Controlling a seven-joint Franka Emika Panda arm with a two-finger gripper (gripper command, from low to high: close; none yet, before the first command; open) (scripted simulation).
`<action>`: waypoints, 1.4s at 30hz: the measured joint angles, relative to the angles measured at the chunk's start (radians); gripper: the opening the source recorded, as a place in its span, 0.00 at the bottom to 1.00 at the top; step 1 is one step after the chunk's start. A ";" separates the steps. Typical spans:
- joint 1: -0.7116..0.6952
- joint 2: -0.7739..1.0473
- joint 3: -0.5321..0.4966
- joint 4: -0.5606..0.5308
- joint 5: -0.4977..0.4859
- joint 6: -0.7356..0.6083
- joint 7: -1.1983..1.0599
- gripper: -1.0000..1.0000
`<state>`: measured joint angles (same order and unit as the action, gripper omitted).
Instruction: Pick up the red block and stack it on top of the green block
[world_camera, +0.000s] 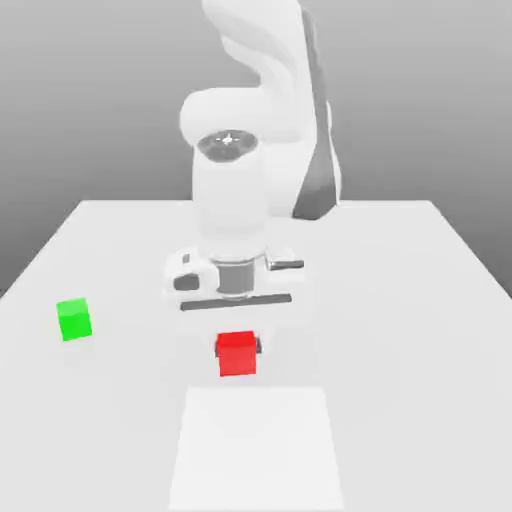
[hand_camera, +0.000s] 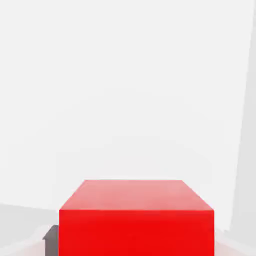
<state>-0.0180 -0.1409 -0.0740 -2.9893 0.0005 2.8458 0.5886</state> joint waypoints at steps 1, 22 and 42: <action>-0.010 -0.012 0.006 -0.006 -0.017 -0.005 0.014 0.00; -0.762 -0.080 -0.345 0.106 -0.164 -0.175 0.532 0.00; -0.665 0.191 -0.376 0.111 0.125 0.076 0.334 1.00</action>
<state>-0.6826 0.0498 -0.4498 -2.8783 0.1256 2.9220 0.9225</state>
